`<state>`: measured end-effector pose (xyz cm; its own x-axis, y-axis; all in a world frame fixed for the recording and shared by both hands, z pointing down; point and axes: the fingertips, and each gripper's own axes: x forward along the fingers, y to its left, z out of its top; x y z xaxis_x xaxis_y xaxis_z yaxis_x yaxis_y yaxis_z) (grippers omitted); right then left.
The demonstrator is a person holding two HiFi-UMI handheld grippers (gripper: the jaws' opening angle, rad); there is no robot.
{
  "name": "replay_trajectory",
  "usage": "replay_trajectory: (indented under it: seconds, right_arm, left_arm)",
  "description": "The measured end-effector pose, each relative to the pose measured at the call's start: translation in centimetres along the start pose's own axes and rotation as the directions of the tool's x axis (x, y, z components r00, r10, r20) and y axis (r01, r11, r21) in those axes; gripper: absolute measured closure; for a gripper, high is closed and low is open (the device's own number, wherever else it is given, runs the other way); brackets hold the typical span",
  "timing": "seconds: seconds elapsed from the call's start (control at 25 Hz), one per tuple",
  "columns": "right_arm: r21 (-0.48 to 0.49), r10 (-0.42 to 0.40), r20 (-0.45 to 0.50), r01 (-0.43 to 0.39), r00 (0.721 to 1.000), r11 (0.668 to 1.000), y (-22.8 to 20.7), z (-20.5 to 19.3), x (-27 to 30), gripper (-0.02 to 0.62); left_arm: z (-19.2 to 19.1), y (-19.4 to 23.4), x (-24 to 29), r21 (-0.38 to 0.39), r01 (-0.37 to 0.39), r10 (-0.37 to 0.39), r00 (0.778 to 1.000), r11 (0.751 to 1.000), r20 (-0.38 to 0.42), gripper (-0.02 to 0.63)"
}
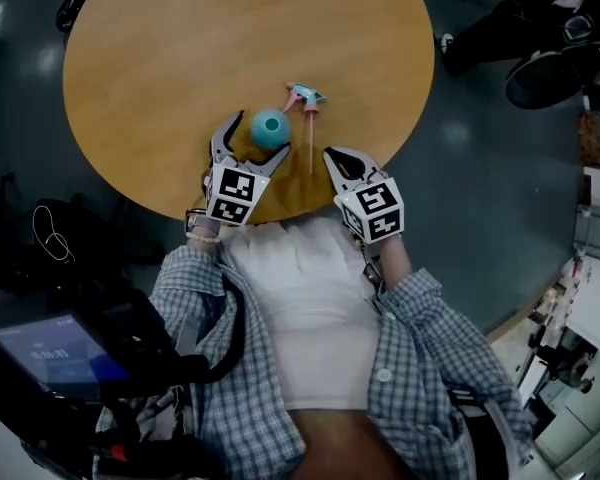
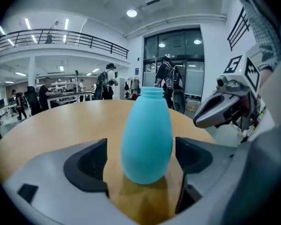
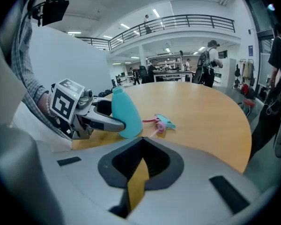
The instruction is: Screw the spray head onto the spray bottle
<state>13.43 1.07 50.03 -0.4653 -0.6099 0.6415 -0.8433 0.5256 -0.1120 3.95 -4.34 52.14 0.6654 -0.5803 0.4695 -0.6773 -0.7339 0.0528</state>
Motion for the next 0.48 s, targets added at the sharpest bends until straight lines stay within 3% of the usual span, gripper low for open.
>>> replay_trajectory:
  seconds: [0.28,0.36,0.48]
  right_arm:
    - [0.03,-0.011,-0.03,0.012,0.999,0.999,-1.1,-0.7,0.8,0.601]
    - [0.036,-0.016,-0.03,0.017,0.999,0.999,-1.3,-0.9,0.9,0.601]
    - [0.032,-0.017,-0.028,0.018,0.999,0.999,-1.5,-2.3,1.2,0.601]
  left_arm:
    - [0.7,-0.2,2.6,-0.005,0.053,-0.053,0.999,0.999,0.006,0.164]
    - [0.6,-0.1,2.8,0.011,0.056,-0.056,0.998,0.998,0.002,0.199]
    - [-0.7,-1.0,2.7,0.005,0.057,-0.057,0.998,0.998,0.004,0.201]
